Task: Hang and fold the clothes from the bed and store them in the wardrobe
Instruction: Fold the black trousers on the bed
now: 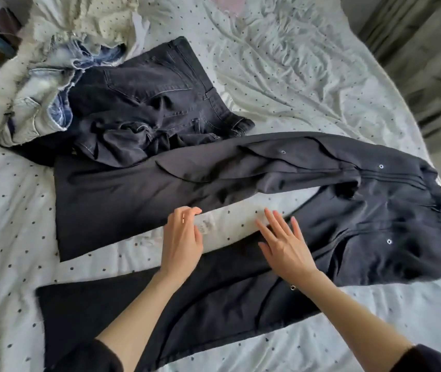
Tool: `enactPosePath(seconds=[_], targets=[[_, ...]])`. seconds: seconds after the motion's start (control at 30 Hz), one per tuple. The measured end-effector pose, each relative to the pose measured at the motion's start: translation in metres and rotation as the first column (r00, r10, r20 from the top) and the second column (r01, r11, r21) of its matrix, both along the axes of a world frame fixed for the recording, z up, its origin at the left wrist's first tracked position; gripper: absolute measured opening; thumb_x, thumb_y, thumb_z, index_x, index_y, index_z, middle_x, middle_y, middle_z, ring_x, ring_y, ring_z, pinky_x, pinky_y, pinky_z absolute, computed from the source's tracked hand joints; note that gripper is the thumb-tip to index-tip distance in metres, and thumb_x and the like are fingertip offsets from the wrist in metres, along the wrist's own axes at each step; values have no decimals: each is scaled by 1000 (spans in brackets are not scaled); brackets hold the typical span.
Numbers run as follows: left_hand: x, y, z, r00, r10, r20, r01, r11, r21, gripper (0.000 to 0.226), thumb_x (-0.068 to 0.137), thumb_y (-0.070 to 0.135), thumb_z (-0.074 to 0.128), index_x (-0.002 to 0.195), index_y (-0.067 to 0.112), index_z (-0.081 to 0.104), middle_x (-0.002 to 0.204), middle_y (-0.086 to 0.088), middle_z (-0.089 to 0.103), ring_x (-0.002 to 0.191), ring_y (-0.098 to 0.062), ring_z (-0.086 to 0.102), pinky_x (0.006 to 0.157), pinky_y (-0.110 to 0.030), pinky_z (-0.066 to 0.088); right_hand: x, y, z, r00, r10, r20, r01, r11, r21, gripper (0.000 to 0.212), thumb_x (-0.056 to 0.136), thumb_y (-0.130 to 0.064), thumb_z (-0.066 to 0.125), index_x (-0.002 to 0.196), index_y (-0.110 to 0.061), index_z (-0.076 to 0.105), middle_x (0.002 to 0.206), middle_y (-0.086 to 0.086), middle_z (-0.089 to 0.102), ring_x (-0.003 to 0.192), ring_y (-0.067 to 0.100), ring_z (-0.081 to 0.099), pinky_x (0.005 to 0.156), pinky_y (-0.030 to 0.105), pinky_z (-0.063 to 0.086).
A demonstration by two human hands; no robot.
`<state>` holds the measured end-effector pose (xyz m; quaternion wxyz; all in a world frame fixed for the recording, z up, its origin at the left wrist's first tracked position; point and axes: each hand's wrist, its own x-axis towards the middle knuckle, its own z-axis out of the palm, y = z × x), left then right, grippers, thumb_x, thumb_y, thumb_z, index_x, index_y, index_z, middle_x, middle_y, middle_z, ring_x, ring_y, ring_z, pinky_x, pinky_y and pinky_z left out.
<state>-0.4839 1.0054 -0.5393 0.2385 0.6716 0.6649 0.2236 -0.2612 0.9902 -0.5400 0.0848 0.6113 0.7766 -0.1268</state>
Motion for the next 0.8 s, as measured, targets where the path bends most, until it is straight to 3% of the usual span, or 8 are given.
enactPosePath(seconds=[0.07,0.17,0.3,0.4,0.53,0.6,0.67,0.8], targets=[[42,-15,1,995,-99,-14,99,995,2,36,82,-10,53,116,3,58,116,-13,54,107,-30,53,89,-42,48,48,-24,5,997,-81,-9,81,993,87,55,77,-21,76,128,-10,58,139,16,49,127,35,48,99,59,37],[94,-33,4,973,-231,-29,230,973,-7,37,84,-8,54,116,6,60,116,-9,54,107,-27,53,90,-40,48,105,-55,3,985,-168,-28,171,979,114,55,73,-21,80,124,-8,62,134,17,54,122,36,52,96,59,40],[179,-56,9,936,-325,-134,337,938,83,36,75,-11,62,106,7,66,105,-11,59,90,-30,59,75,-42,52,194,-83,-11,962,-272,-27,273,961,39,56,96,-27,49,148,-20,28,156,5,20,145,23,17,115,48,12],[233,-70,9,910,-365,-195,401,895,197,30,73,-6,60,98,9,67,99,-8,61,85,-27,59,68,-39,51,255,-99,-25,954,-281,104,283,959,-13,66,96,-35,42,151,-25,6,159,1,1,147,19,-1,116,46,0],[305,-89,-12,779,-506,-370,564,824,61,35,68,17,79,102,12,68,108,-11,63,100,-29,62,84,-38,52,336,-107,-36,952,-231,199,236,972,-3,71,94,-28,46,151,-25,4,159,3,-1,147,19,0,115,49,-3],[321,-90,-26,686,-524,-505,492,845,-209,66,81,41,68,138,17,44,146,-18,36,136,-31,34,113,-42,26,361,-101,-41,949,-207,239,209,978,15,74,92,-19,46,151,-23,2,159,3,-2,147,19,0,115,49,-3],[322,-85,-39,588,-529,-612,378,848,-371,85,89,52,52,151,22,2,157,-16,-8,145,-31,-5,117,-42,-3,374,-93,-45,945,-218,243,208,976,70,76,90,-12,48,151,-20,3,159,5,-2,146,23,2,115,48,-4],[330,-88,-47,510,-485,-710,319,874,-367,80,94,16,45,149,20,-14,155,-19,-19,145,-32,-11,117,-43,-6,396,-91,-50,958,-235,166,212,967,144,62,92,-3,44,149,-11,21,157,12,17,145,27,15,116,46,-2]])
